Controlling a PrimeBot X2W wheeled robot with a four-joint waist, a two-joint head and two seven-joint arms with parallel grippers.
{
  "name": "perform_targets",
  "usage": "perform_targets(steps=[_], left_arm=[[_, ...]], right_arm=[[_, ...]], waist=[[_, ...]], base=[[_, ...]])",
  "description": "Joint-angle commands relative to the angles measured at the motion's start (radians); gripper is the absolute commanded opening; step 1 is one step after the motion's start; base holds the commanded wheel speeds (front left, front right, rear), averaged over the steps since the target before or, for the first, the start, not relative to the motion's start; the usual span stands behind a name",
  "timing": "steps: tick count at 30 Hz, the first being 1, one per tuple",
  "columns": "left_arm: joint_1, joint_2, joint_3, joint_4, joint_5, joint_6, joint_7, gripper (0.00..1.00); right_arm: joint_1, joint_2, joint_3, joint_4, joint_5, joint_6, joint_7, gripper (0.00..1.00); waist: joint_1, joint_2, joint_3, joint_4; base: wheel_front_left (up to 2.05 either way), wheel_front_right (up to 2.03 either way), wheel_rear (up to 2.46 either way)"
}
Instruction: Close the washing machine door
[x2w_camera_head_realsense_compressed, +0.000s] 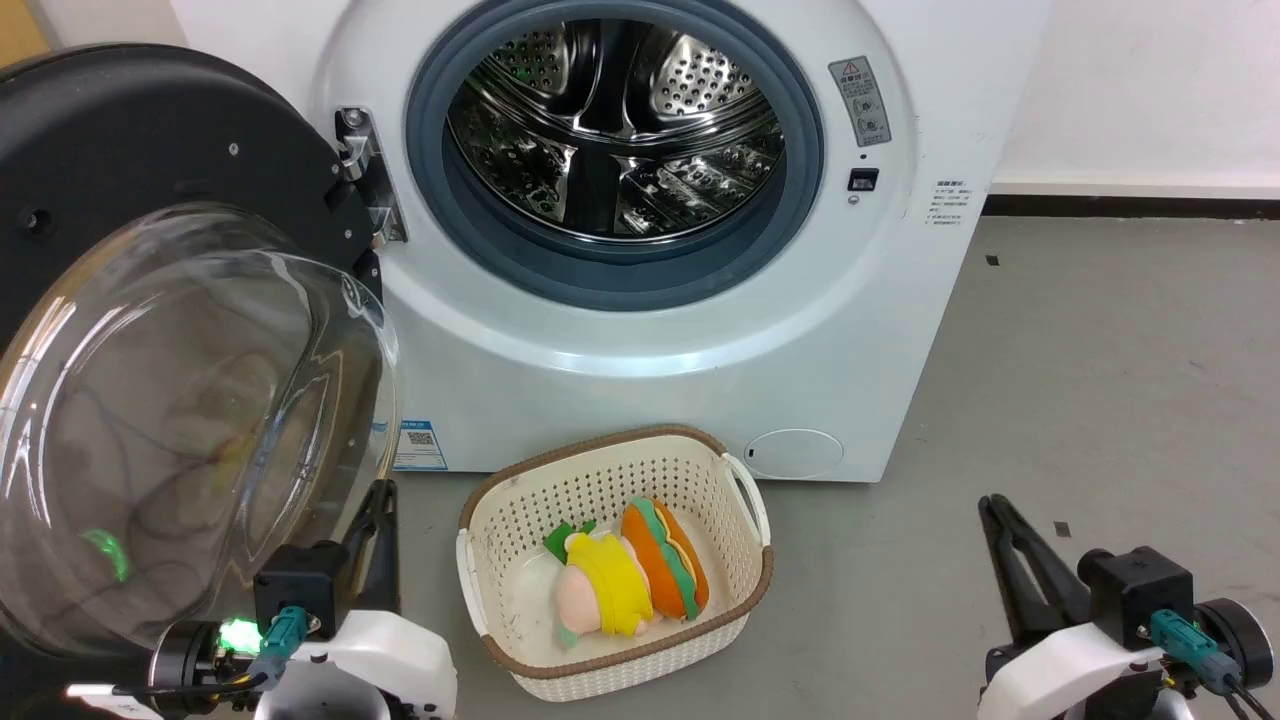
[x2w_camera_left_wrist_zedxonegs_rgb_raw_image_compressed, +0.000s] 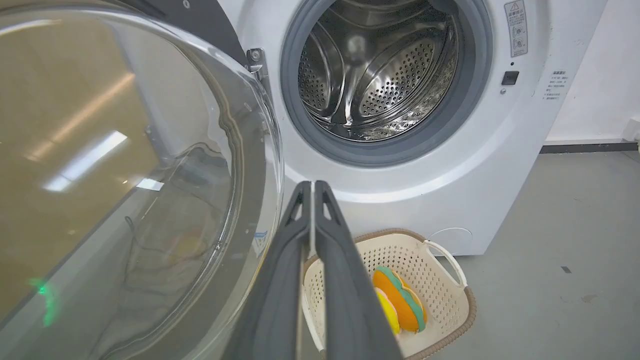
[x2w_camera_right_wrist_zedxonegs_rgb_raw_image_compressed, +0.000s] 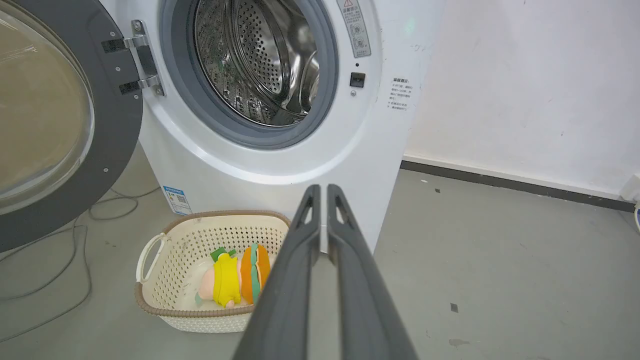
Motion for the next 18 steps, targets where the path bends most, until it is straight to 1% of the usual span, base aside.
perform_targets(steps=[1, 10, 15, 16, 17, 18], left_arm=[[0.000, 0.000, 0.000, 0.000, 0.000, 0.001, 0.000, 1.00], [0.000, 0.000, -0.007, 0.000, -0.005, 0.019, -0.015, 1.00], [-0.005, 0.003, -0.014, -0.004, 0.001, 0.037, -0.030, 1.00], [-0.007, 0.005, -0.015, -0.006, 0.002, 0.040, -0.032, 0.25], [-0.008, 0.006, -0.016, -0.008, 0.003, 0.042, -0.034, 0.00], [-0.010, 0.008, -0.017, -0.011, 0.004, 0.045, -0.036, 0.00]], right_arm=[[0.000, 0.000, 0.000, 0.000, 0.001, 0.000, 0.000, 1.00], [-0.001, 0.000, -0.009, 0.002, 0.015, 0.000, -0.015, 1.00], [-0.001, 0.000, -0.017, 0.001, 0.032, 0.000, -0.030, 1.00], [-0.001, 0.000, -0.018, 0.001, 0.034, 0.000, -0.032, 1.00], [-0.001, 0.000, -0.020, 0.001, 0.037, 0.000, -0.034, 1.00], [-0.001, 0.000, -0.021, 0.000, 0.039, 0.000, -0.036, 1.00]], waist=[[0.0000, 0.0000, 0.000, 0.000], [0.0000, 0.0000, 0.001, 0.000], [0.0000, 0.0000, 0.005, 0.005], [0.0000, 0.0000, 0.005, 0.006], [0.0000, 0.0000, 0.006, 0.008], [0.0000, 0.0000, 0.006, 0.009]], base=[[0.00, 0.00, 0.00], [0.00, 0.00, 0.00], [0.00, 0.00, 0.00], [0.00, 0.00, 0.00], [0.00, 0.00, 0.00], [0.00, 0.00, 0.00]])
